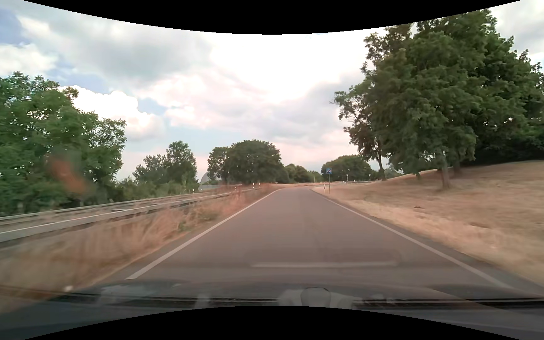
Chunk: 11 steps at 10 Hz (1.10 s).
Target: Follow the waypoints while adhering to traffic rules and regulations
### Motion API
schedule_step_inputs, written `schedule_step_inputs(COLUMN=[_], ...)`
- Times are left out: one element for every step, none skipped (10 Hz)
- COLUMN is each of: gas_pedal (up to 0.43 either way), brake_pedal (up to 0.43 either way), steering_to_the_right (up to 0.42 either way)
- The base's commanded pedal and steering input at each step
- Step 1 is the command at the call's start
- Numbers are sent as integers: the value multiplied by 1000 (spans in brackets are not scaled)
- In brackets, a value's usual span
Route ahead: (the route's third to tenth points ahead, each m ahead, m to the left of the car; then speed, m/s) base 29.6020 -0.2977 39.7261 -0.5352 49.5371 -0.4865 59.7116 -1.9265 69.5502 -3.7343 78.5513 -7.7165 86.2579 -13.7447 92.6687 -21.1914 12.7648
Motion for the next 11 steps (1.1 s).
schedule_step_inputs(gas_pedal=[150, 138, 138, 138, 130, 130, 130, 130, 130, 118, 118], brake_pedal=[0, 0, 0, 0, 0, 0, 0, 0, 0, 0, 0], steering_to_the_right=[0, 0, 0, 0, 0, 0, 0, 0, 0, -1, 0])
